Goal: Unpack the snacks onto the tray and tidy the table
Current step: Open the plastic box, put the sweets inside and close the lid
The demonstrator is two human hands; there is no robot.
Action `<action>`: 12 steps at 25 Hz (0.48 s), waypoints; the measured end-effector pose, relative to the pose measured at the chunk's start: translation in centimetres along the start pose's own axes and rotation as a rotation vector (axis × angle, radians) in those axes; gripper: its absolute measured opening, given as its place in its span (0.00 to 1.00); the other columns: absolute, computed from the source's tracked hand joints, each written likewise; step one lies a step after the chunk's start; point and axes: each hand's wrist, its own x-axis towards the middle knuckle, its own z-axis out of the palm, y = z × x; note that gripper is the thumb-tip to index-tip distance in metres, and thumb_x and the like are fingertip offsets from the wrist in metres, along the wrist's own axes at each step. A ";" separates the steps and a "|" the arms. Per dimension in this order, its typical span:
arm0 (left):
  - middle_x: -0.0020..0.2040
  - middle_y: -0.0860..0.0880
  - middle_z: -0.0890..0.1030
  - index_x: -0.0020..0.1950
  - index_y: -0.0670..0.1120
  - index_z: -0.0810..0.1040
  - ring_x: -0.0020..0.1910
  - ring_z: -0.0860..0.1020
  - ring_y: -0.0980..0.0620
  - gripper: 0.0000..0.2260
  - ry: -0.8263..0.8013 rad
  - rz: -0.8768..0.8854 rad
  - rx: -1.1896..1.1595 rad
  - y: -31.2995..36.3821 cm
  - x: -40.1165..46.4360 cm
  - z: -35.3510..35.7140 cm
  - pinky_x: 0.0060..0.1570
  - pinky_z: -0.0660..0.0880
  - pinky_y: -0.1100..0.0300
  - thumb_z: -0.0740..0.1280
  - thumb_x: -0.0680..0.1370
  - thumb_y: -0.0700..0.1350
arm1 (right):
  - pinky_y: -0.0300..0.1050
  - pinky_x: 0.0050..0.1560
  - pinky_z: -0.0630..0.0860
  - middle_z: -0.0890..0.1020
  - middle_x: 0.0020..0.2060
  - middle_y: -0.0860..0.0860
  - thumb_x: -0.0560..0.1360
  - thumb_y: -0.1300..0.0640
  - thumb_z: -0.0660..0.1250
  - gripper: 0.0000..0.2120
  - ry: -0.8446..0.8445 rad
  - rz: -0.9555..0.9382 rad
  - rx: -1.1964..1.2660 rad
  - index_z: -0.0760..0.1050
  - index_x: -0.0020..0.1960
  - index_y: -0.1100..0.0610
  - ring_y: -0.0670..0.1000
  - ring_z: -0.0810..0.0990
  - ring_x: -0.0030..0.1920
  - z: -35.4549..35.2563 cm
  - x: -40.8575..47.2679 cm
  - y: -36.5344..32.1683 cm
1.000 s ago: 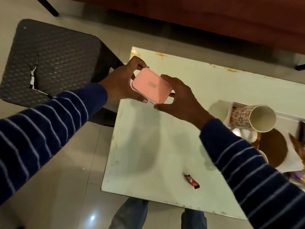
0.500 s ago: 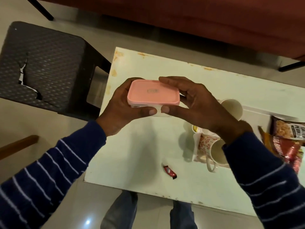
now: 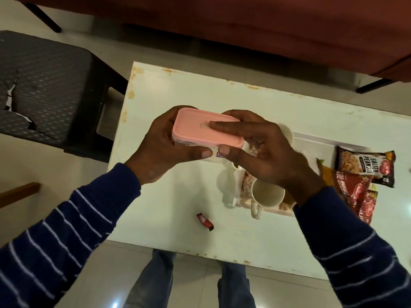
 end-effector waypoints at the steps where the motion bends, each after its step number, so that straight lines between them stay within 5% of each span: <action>1: 0.57 0.53 0.81 0.63 0.49 0.75 0.60 0.79 0.51 0.35 0.001 -0.008 0.023 0.2 -0.1 0.3 0.51 0.80 0.58 0.82 0.60 0.55 | 0.49 0.62 0.75 0.75 0.66 0.50 0.75 0.46 0.69 0.23 -0.036 -0.016 -0.133 0.74 0.69 0.52 0.50 0.73 0.67 -0.4 -0.1 0.1; 4: 0.55 0.54 0.83 0.60 0.54 0.78 0.58 0.80 0.50 0.31 -0.028 -0.017 0.144 0.5 0.1 1.1 0.51 0.81 0.55 0.82 0.59 0.55 | 0.48 0.62 0.73 0.71 0.69 0.41 0.76 0.37 0.62 0.27 -0.145 -0.041 -0.345 0.67 0.72 0.44 0.45 0.70 0.66 -0.6 -0.2 0.2; 10: 0.49 0.56 0.85 0.53 0.58 0.81 0.50 0.83 0.54 0.23 0.041 -0.038 0.198 1.3 -0.2 2.3 0.51 0.81 0.58 0.79 0.59 0.55 | 0.51 0.65 0.72 0.75 0.67 0.51 0.82 0.47 0.57 0.22 -0.112 -0.097 -0.367 0.68 0.74 0.50 0.50 0.73 0.65 0.4 0.2 -0.8; 12: 0.50 0.52 0.86 0.53 0.56 0.82 0.50 0.83 0.50 0.24 0.054 -0.063 0.186 1.4 -0.5 2.3 0.53 0.82 0.52 0.80 0.59 0.54 | 0.46 0.61 0.73 0.79 0.62 0.51 0.83 0.50 0.56 0.20 -0.092 -0.117 -0.340 0.69 0.73 0.52 0.49 0.76 0.60 0.3 0.1 -1.2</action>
